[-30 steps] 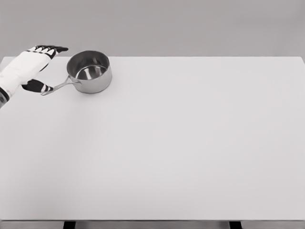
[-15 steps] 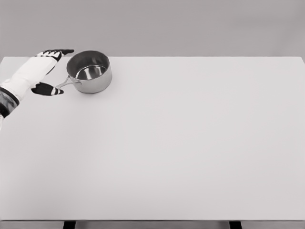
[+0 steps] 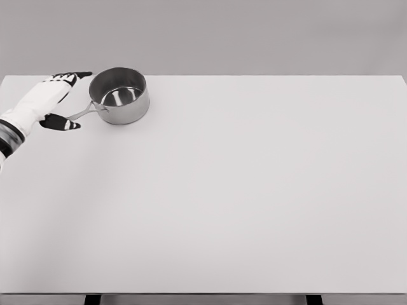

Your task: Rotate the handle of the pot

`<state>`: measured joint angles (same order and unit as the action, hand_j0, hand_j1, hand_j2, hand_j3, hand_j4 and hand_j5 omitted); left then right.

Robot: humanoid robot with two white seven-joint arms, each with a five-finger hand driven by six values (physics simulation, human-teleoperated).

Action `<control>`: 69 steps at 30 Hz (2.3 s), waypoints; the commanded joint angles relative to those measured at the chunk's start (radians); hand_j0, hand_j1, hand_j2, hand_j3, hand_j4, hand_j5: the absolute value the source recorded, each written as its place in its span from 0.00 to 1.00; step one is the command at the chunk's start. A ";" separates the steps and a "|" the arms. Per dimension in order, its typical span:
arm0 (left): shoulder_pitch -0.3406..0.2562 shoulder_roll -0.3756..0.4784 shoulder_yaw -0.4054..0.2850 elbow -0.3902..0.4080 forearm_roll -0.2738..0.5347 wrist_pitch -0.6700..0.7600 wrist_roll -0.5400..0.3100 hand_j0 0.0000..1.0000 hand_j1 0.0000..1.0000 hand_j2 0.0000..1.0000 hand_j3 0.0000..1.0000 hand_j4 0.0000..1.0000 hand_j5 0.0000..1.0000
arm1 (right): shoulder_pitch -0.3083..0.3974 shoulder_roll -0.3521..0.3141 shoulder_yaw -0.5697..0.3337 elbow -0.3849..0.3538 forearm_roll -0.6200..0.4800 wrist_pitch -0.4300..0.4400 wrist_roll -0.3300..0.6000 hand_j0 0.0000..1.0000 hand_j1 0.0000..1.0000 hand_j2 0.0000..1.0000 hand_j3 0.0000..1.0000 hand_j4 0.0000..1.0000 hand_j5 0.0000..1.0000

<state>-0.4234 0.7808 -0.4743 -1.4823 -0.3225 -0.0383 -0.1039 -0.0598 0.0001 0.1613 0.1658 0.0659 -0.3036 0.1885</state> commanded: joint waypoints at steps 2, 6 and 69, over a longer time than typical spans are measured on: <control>0.000 -0.002 0.002 0.020 0.000 -0.005 0.001 1.00 1.00 1.00 1.00 1.00 1.00 | 0.000 0.000 0.000 0.000 0.000 0.000 0.000 1.00 1.00 1.00 1.00 1.00 1.00; 0.000 -0.006 0.002 0.022 -0.001 -0.005 0.001 1.00 1.00 1.00 1.00 1.00 1.00 | 0.000 0.000 0.000 0.000 0.000 0.000 0.000 1.00 1.00 1.00 1.00 1.00 1.00; -0.075 -0.025 0.028 0.189 -0.015 -0.041 -0.004 1.00 1.00 1.00 1.00 1.00 1.00 | 0.000 0.000 0.000 0.000 0.000 0.000 0.002 1.00 1.00 1.00 1.00 1.00 1.00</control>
<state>-0.4985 0.7561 -0.4476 -1.2970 -0.3382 -0.0796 -0.1079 -0.0598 0.0001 0.1613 0.1658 0.0659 -0.3036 0.1886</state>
